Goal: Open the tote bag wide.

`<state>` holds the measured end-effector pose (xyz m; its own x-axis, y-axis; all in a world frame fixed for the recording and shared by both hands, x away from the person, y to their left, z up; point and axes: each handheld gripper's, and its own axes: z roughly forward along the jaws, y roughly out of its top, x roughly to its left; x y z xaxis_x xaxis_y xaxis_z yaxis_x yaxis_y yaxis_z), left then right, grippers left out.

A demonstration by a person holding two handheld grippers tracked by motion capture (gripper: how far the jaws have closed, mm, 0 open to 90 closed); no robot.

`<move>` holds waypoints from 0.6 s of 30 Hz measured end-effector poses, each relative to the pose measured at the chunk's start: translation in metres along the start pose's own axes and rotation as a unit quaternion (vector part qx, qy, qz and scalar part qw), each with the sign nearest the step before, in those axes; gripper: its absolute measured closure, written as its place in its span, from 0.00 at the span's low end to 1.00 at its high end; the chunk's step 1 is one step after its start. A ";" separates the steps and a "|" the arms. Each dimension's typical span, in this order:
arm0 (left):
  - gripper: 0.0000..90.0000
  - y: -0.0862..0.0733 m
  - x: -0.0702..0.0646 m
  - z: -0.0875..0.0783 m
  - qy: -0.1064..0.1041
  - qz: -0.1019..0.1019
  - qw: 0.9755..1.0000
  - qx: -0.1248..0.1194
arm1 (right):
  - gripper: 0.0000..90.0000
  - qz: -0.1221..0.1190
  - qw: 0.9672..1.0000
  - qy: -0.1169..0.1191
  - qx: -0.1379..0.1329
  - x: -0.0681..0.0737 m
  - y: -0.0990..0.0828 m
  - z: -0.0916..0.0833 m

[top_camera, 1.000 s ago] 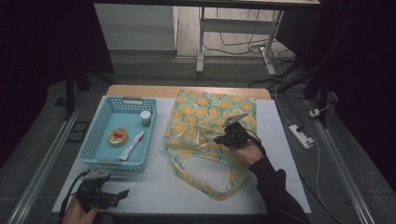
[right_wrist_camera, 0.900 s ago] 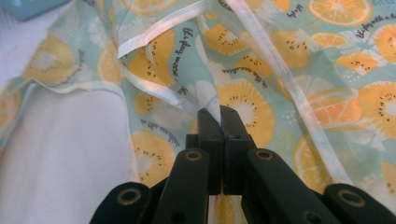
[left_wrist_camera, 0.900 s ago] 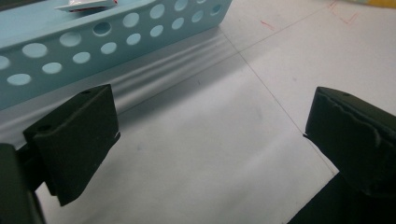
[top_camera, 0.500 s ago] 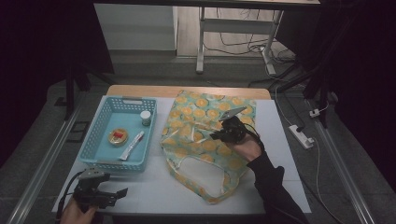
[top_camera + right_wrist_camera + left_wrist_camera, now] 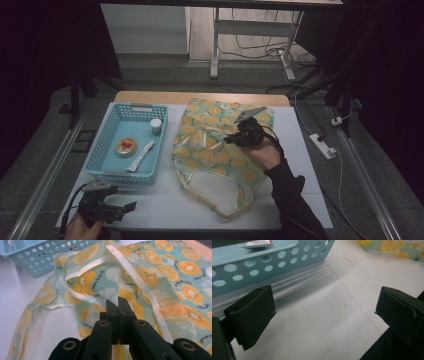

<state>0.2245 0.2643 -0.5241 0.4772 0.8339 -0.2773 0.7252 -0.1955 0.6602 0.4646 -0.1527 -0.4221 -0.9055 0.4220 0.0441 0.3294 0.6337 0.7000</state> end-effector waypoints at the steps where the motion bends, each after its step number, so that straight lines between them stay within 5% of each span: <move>1: 0.03 0.000 0.000 0.000 0.000 0.000 1.000 0.000 | 0.99 0.000 1.000 -0.001 -0.001 0.000 0.001 -0.001; 18: 0.03 0.000 0.001 0.000 -0.004 -0.002 1.000 0.001 | 0.99 -0.002 1.000 -0.012 -0.024 0.004 0.013 -0.017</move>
<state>0.2248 0.2650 -0.5243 0.4789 0.8301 -0.2857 0.7275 -0.1931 0.6584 0.4604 -0.1542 -0.4009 -0.9000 0.4352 0.0242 0.3115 0.6033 0.7342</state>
